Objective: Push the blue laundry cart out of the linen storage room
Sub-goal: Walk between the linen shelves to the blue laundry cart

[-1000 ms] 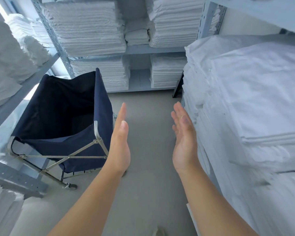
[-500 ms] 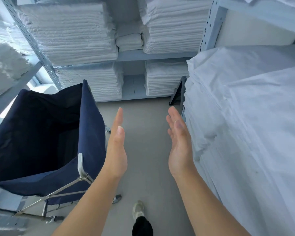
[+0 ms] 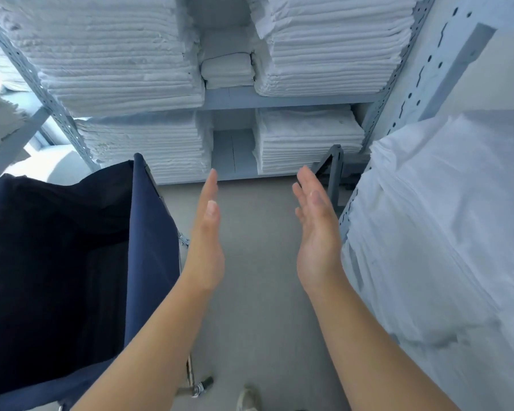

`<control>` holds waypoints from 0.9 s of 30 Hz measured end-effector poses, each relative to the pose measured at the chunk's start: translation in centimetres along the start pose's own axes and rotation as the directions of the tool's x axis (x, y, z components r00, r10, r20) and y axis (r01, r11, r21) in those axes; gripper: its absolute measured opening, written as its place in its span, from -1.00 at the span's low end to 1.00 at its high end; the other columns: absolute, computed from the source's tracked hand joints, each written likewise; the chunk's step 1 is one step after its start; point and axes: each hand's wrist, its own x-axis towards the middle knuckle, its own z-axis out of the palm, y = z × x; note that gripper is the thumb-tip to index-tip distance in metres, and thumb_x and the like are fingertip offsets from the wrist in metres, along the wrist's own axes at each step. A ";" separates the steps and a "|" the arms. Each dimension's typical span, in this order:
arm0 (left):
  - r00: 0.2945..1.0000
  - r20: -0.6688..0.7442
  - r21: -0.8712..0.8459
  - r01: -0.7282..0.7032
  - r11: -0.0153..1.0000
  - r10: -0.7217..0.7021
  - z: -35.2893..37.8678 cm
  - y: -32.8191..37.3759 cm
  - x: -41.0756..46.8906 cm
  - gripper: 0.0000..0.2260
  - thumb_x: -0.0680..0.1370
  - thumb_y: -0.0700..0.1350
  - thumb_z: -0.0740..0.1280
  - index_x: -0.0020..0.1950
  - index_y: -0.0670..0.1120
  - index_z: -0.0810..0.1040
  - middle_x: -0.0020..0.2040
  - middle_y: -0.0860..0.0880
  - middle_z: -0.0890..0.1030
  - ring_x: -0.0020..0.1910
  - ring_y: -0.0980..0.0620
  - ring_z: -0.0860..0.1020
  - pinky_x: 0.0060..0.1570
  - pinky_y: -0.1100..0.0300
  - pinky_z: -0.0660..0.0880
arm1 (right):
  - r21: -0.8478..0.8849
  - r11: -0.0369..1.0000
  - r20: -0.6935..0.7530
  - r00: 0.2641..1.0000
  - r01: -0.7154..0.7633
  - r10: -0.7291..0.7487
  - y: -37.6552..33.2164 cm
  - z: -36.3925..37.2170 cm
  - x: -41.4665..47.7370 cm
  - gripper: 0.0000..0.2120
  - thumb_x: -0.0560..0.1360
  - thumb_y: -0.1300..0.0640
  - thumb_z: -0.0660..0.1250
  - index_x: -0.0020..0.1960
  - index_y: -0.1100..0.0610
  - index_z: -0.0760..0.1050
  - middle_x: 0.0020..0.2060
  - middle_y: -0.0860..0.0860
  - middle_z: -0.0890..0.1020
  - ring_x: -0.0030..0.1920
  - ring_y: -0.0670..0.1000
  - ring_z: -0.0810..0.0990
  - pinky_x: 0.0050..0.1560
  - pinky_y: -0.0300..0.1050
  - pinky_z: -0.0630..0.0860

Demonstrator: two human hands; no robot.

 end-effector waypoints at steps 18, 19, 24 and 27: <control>0.996 -0.086 0.056 -0.010 0.998 0.015 -2.1 -6.3 23.9 -0.57 0.51 0.50 0.09 0.38 0.54 0.28 0.52 0.45 0.25 0.58 0.30 0.15 0.62 -0.02 0.02 | 0.035 0.999 0.071 0.997 -0.041 0.038 6.6 4.4 25.1 -0.50 0.39 -0.39 0.23 0.31 -0.35 0.42 0.33 -0.46 0.46 0.45 -0.29 0.38 0.38 -0.35 0.26; 0.995 -0.099 0.061 -0.003 0.998 0.009 -2.0 -6.6 25.7 -0.59 0.53 0.45 0.08 0.39 0.53 0.27 0.52 0.45 0.25 0.58 0.30 0.15 0.62 -0.04 0.01 | 0.034 0.998 0.079 0.996 -0.047 0.044 6.9 4.6 27.1 -0.49 0.39 -0.39 0.23 0.32 -0.34 0.42 0.33 -0.47 0.46 0.44 -0.30 0.38 0.36 -0.37 0.28; 0.990 -0.138 0.051 0.021 0.998 -0.013 -1.0 -8.2 34.3 -0.61 0.54 0.44 0.07 0.38 0.53 0.28 0.52 0.45 0.25 0.58 0.31 0.15 0.62 -0.04 0.01 | 0.004 0.996 0.107 0.990 -0.088 0.087 8.2 5.4 36.4 -0.51 0.40 -0.39 0.22 0.31 -0.36 0.42 0.30 -0.51 0.47 0.44 -0.31 0.38 0.33 -0.42 0.30; 0.986 -0.170 0.050 0.009 0.999 -0.001 -0.8 -9.0 39.1 -0.52 0.51 0.49 0.09 0.41 0.46 0.27 0.52 0.43 0.27 0.58 0.31 0.16 0.62 -0.01 0.02 | -0.018 0.994 0.139 0.984 -0.107 0.108 9.2 6.0 41.5 -0.52 0.40 -0.42 0.22 0.30 -0.39 0.42 0.27 -0.54 0.48 0.44 -0.32 0.37 0.31 -0.43 0.30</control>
